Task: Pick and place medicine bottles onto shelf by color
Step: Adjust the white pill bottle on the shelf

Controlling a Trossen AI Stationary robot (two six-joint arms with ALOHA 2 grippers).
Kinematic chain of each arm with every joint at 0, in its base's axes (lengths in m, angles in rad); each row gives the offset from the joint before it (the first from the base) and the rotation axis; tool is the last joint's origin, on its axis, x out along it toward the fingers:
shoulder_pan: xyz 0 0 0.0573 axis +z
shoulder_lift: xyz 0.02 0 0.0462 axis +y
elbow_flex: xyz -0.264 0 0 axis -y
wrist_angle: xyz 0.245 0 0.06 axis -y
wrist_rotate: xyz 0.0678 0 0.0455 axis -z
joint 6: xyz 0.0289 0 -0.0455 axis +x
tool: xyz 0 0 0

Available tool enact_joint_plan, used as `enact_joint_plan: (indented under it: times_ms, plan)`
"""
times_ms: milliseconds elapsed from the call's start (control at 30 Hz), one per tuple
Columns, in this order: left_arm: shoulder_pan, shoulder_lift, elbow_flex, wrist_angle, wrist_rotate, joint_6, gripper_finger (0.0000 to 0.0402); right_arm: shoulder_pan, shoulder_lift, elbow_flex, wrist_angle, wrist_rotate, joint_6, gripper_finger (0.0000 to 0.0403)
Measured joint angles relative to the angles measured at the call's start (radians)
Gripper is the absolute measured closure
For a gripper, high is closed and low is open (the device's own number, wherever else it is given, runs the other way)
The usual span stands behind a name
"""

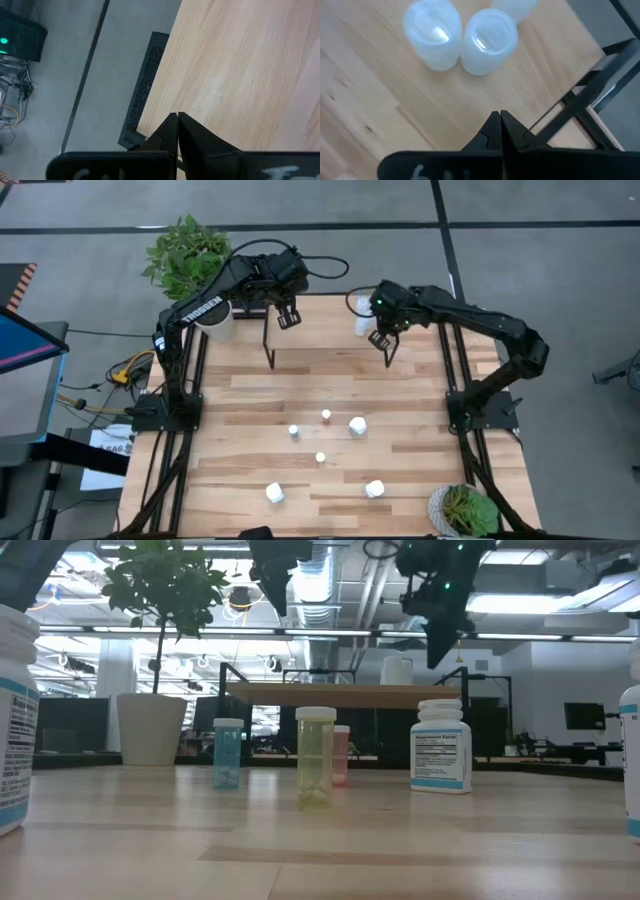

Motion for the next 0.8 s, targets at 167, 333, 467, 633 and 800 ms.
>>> enact_joint_plan:
  times_ms: [167, 333, 467, 633, 800]
  plan:
    - [0.0, 0.0, 0.0, 0.0, -0.001, 0.0, 0.0401, -0.022, 0.042, 0.0, 0.068, -0.001, -0.024, 0.04]
    - [0.0, 0.0, 0.0, 0.001, -0.005, 0.0, 0.0401, -0.033, 0.063, 0.0, 0.12, -0.003, -0.042, 0.04]
    - [0.0, 0.0, 0.0, 0.001, -0.006, 0.0, 0.0401, -0.043, 0.063, 0.0, 0.165, -0.004, -0.055, 0.0398]
    - [0.0, 0.0, 0.0, 0.001, -0.006, 0.0, 0.0401, -0.043, 0.063, 0.0, 0.207, -0.022, -0.064, 0.04]
    - [0.0, 0.0, 0.0, 0.001, -0.006, 0.0, 0.0401, -0.042, 0.063, 0.0, 0.212, -0.023, -0.066, 0.0398]
